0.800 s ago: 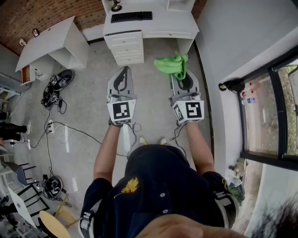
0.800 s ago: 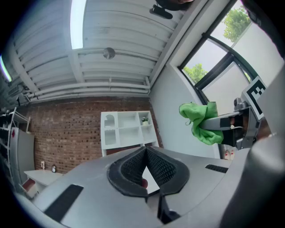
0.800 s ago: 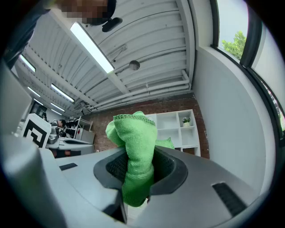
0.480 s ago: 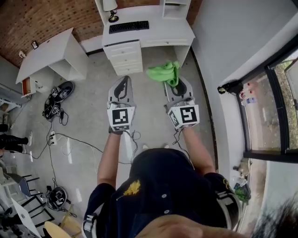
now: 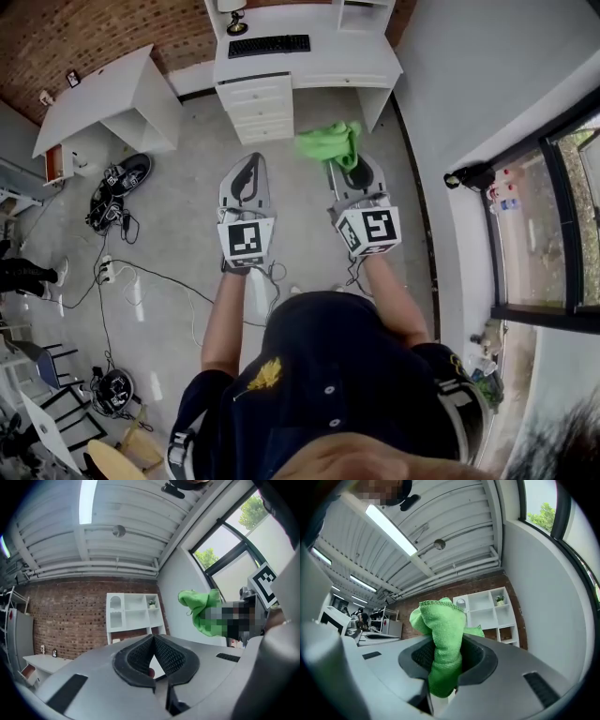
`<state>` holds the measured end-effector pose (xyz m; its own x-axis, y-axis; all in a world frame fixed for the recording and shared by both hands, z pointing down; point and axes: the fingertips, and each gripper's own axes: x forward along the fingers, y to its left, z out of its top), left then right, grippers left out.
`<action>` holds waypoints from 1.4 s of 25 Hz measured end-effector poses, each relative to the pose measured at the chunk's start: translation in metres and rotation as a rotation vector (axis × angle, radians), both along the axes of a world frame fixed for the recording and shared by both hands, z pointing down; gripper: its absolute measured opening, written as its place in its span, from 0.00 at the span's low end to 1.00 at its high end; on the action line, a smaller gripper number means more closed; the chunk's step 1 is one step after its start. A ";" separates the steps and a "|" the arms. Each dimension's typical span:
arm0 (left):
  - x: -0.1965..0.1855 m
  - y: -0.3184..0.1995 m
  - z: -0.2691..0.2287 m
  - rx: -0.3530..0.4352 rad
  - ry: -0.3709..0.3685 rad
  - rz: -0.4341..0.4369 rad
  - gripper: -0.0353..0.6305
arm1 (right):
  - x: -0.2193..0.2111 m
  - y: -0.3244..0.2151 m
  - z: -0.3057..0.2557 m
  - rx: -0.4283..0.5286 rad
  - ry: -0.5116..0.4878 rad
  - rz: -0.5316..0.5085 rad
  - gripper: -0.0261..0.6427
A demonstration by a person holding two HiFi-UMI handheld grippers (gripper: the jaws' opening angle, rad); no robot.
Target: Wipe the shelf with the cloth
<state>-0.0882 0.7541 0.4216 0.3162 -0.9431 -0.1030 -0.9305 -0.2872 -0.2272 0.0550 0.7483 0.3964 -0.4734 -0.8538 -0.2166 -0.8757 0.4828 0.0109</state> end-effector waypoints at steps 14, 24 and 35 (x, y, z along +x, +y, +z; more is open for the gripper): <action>-0.040 -0.006 0.027 -0.053 0.052 0.058 0.08 | -0.030 0.008 0.045 -0.102 0.061 0.016 0.19; -0.024 -0.058 0.028 -0.056 0.030 0.069 0.08 | -0.014 -0.052 0.030 -0.055 0.076 0.026 0.19; -0.002 -0.243 0.029 -0.045 0.009 -0.034 0.08 | 0.028 -0.259 0.036 -0.064 0.053 0.005 0.19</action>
